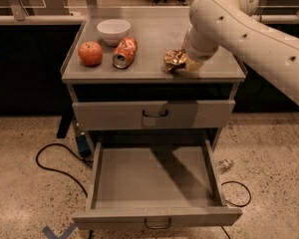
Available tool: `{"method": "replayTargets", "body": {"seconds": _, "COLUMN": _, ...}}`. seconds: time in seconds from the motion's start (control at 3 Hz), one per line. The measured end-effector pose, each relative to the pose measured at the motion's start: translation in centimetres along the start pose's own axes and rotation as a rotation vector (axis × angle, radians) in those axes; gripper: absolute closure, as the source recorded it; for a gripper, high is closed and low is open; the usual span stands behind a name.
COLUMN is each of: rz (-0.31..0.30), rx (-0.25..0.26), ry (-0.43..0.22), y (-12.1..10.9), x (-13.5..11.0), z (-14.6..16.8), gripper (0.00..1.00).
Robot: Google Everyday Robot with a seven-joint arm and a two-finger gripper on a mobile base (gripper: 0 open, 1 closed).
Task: Pick orange can from middle drawer and place on counter
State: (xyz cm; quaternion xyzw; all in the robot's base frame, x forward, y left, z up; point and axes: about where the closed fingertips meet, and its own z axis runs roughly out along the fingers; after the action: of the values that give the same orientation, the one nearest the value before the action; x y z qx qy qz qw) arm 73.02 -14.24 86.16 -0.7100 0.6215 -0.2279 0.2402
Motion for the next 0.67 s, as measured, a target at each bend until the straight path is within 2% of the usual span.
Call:
{"method": "replayTargets", "body": {"seconds": 0.33, "rz": -0.007, "rx": -0.057, "ry": 0.049, "y": -2.4, "x": 2.6, "z": 4.6, "gripper": 1.0}}
{"method": "replayTargets", "body": {"seconds": 0.67, "rz": 0.03, "rx": -0.002, "ry": 0.068, "y": -5.3, "x": 4.6, "z": 3.4, "gripper": 0.81}}
